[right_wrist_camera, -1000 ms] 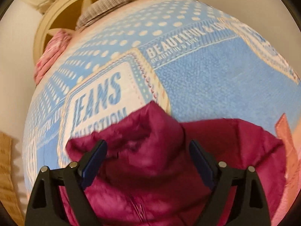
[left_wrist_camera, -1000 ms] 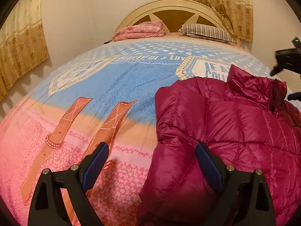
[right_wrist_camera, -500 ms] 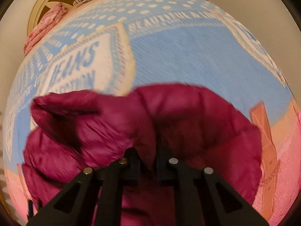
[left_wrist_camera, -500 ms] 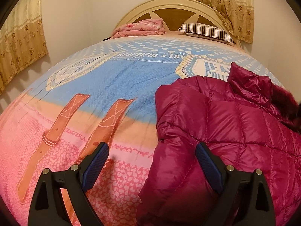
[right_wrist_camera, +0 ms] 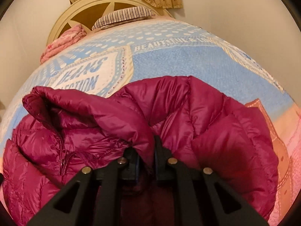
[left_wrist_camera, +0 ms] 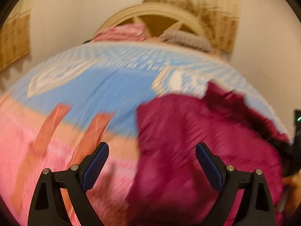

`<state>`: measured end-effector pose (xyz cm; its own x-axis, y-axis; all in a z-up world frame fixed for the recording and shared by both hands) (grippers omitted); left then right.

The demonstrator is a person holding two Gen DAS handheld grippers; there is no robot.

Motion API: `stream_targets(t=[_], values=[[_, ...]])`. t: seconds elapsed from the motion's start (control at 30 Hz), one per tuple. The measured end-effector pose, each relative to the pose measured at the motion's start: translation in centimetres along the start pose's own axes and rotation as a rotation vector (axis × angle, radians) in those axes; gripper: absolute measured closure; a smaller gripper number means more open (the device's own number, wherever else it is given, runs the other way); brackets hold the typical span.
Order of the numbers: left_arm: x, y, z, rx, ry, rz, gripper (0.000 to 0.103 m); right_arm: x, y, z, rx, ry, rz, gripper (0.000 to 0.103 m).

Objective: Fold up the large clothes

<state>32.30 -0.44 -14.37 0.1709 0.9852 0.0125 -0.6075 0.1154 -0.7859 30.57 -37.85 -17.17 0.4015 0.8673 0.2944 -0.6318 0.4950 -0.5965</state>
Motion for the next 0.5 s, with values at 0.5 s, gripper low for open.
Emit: stream_targets(t=[0.5], values=[[-14.2, -8.2, -12.7, 0.278, 0.016, -0.231, 0.009, -0.1, 0.0, -0.1, 0.001, -0.077, -0.057, 0.089]])
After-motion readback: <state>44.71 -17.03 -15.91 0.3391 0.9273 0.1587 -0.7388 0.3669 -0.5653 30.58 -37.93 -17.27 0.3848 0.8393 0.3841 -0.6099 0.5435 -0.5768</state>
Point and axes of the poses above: each gripper's, at about its wrist camera, not at the fingertips, and z roughly against the way its jaws point, x to its left, y to its underside, the point moved 10 cm from there along -z, roughly the way its jaws point, and after that the axes turned 11 degrees about -z, right-handed, at the moved point
